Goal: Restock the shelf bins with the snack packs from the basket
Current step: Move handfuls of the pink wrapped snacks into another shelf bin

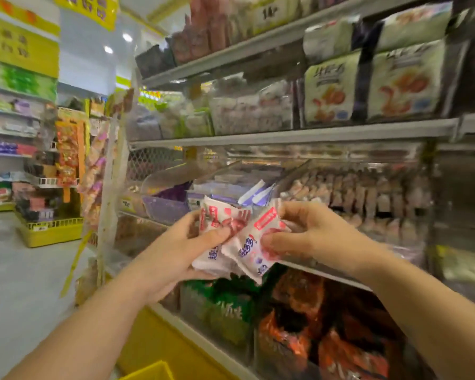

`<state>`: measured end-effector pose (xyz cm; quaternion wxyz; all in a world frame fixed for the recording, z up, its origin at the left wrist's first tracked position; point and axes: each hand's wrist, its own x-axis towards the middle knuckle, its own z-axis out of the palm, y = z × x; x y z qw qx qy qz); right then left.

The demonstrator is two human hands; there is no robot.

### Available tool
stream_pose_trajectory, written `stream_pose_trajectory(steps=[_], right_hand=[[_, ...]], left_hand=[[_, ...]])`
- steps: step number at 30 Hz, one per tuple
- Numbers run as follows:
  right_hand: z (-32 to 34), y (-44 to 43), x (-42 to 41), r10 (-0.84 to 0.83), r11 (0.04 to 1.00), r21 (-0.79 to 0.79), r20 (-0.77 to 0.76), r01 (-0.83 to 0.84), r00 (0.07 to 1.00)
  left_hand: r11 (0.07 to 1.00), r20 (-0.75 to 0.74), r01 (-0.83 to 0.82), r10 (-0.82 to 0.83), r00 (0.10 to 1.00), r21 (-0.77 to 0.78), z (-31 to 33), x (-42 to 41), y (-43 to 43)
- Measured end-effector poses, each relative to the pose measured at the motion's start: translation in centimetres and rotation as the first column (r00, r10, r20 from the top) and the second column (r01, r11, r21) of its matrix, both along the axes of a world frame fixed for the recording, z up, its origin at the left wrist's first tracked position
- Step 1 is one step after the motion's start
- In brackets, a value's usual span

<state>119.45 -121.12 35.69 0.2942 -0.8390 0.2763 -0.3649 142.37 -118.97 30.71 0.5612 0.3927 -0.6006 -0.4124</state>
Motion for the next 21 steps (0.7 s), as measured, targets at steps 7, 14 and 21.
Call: stream_pose_trajectory(steps=[7,14,21], right_hand=[[5.7,-1.9,-7.3,-0.741,0.516,-0.564,0.084,0.645,0.666],[3.6,-8.3,-5.8,-0.898,0.371,-0.682,-0.092,0.63,0.43],[4.6,-9.8,-7.9,-0.667,0.728,-0.255,-0.479,0.637,0.571]], left_hand=[[0.994,0.028,0.09,-0.088,0.996,-0.062,4.0,-5.0,-1.0],[0.993,0.055,0.087,-0.083,0.995,-0.08,4.3,-5.8,-2.8],[0.951,0.334,0.075,0.031,0.942,-0.298,6.4,-5.5,-5.4]])
